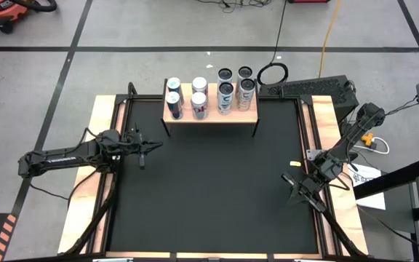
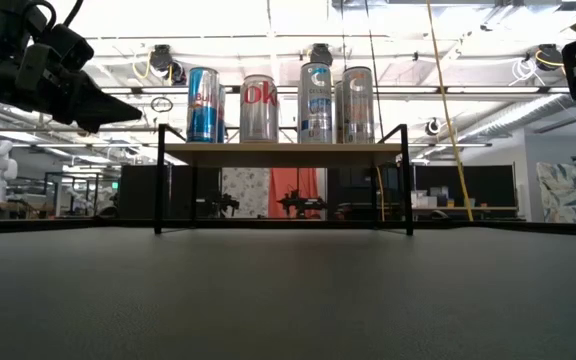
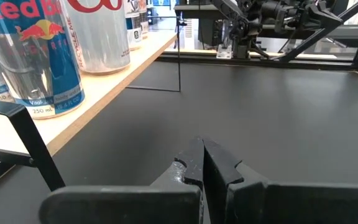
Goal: Place canned beverage on shelf
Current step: Return to Home Position
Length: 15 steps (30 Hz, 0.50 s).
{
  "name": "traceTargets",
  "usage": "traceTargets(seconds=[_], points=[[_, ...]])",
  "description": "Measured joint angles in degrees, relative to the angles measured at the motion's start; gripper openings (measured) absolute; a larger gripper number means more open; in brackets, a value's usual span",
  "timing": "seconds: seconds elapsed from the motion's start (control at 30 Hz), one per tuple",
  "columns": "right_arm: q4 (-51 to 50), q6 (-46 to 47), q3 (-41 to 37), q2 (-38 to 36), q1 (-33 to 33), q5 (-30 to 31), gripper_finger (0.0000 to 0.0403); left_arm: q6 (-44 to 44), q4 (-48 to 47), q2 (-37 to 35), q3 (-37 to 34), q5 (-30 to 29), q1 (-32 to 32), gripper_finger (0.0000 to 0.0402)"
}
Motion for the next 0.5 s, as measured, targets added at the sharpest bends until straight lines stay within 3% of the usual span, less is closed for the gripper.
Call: traceTargets(seconds=[0.5], points=[[-0.2,0.0,0.0,0.0,0.0,0.0,0.0000,0.0,-0.8,0.0,0.0,-0.1,0.0,0.0000]])
